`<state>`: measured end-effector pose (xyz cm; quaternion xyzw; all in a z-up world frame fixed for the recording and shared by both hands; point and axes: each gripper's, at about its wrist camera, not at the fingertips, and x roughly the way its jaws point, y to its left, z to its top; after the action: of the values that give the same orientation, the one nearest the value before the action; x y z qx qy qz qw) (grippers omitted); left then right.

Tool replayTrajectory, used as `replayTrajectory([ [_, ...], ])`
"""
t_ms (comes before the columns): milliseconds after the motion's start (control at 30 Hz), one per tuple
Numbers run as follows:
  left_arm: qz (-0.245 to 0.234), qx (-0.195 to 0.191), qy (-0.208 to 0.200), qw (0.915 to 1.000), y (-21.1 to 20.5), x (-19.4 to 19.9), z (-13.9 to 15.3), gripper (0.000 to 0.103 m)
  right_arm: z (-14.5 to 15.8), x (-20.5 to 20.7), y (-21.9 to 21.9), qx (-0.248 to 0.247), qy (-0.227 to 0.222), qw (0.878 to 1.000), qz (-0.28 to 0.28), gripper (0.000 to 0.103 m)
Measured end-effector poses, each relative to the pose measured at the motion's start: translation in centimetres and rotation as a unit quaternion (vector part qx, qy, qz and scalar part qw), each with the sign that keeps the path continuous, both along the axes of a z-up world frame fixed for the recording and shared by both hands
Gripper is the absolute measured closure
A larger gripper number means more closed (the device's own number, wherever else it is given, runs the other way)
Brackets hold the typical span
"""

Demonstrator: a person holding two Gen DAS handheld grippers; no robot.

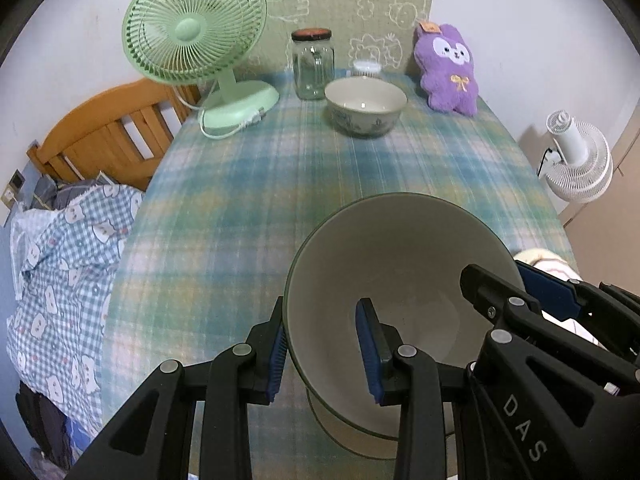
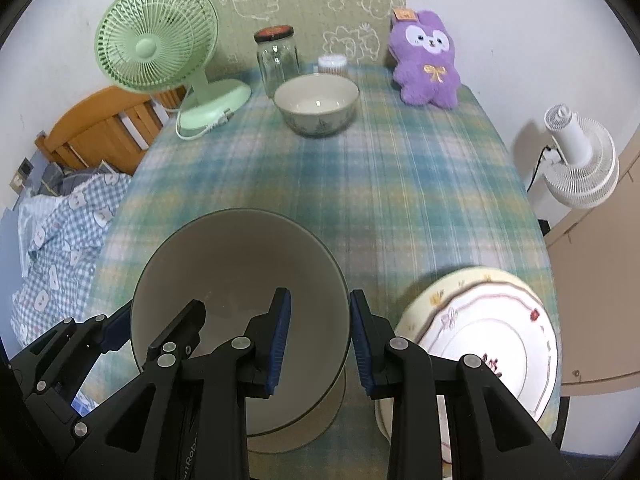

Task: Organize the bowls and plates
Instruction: 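Lift and carry the second plain plate with the left tool toward the first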

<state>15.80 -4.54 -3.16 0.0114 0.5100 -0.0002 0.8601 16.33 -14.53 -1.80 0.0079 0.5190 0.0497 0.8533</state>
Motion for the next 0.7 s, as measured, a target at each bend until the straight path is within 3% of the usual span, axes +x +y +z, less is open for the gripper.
replayTrajectory([
  [700,0.013,-0.004,0.036,0.9993,-0.2,-2.7,-3.7,0.071,-4.6,-2.5,-0.7,0.006,0.045,0.999,0.001,0.070],
])
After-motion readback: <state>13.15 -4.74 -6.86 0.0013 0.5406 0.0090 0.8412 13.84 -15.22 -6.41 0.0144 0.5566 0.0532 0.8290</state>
